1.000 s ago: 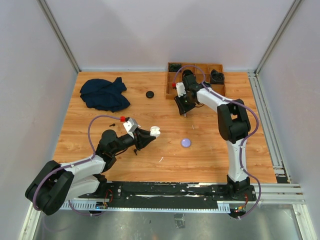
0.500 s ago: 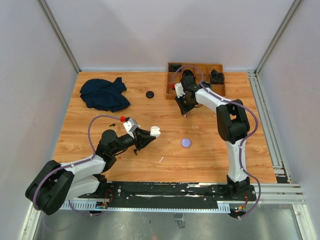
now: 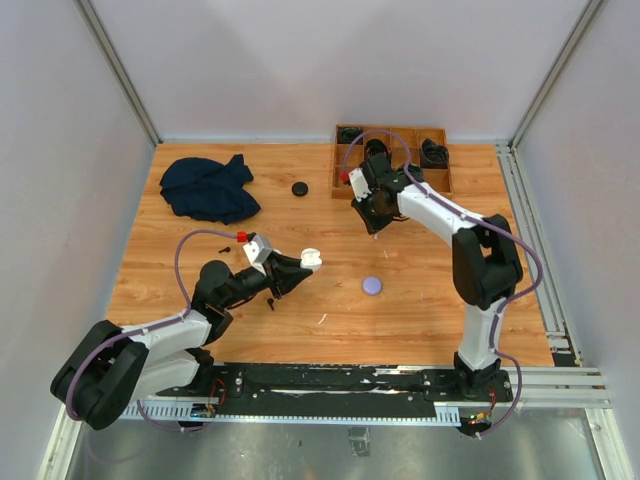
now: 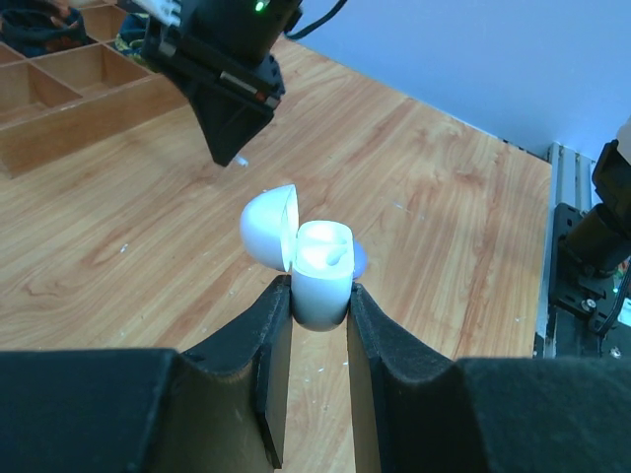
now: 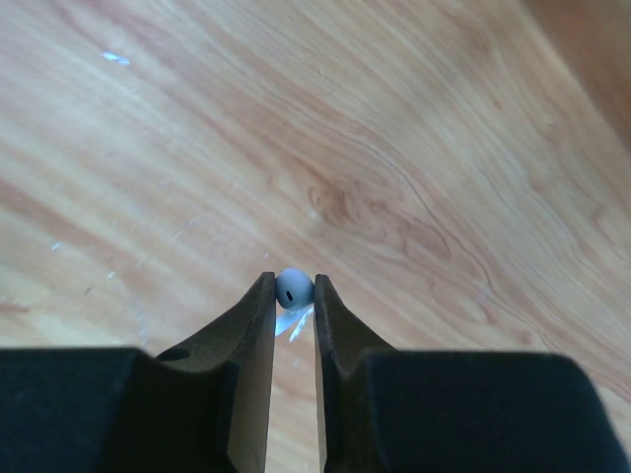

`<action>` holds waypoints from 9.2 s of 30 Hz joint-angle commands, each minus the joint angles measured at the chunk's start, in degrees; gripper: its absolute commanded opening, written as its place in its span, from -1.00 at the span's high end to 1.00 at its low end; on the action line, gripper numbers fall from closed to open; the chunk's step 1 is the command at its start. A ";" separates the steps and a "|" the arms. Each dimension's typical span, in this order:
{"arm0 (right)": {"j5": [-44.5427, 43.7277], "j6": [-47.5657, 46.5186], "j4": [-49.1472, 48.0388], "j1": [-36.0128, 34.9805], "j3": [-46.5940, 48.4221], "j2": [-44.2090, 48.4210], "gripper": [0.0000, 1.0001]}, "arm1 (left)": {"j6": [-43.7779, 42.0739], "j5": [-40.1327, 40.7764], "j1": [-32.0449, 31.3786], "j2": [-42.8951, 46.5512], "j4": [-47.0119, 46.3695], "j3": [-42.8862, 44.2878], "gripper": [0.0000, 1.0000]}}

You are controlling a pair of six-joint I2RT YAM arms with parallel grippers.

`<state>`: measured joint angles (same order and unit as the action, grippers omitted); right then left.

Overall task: Insert the wireless bluetooth earbuds into the charging case
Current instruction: Pick up the earbud from the center of the board, then place the earbud in the charging case.

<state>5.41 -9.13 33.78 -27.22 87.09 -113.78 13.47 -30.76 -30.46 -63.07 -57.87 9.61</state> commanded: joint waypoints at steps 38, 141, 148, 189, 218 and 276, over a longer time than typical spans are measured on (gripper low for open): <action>-5.78 -5.54 -28.92 -35.86 -25.71 54.56 0.77 | -2.12 -8.99 -0.90 7.50 -12.85 3.63 0.99; -9.13 -3.57 -51.46 -38.85 -41.23 59.11 -0.70 | 1.48 2.17 -6.19 9.35 -11.22 3.25 0.99; -12.91 -4.40 -50.55 -38.78 -41.63 59.11 -0.74 | 1.33 0.93 -6.29 9.95 -11.22 3.14 0.99; 28.02 8.52 -52.13 -15.62 -49.89 65.77 -0.67 | 7.44 -5.00 -6.26 8.25 -16.59 2.98 0.99; 42.26 17.98 -73.84 -14.81 -51.94 57.09 0.31 | 13.77 -7.90 -6.28 3.61 -24.47 5.73 1.00; 47.03 23.55 -76.74 -12.36 -51.25 55.80 0.85 | 14.77 -6.03 -7.51 6.77 -20.95 5.28 0.73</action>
<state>51.20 13.23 -40.95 -40.21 35.18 -57.21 26.59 -35.22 -37.89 -54.68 -74.74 14.04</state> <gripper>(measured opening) 0.254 0.274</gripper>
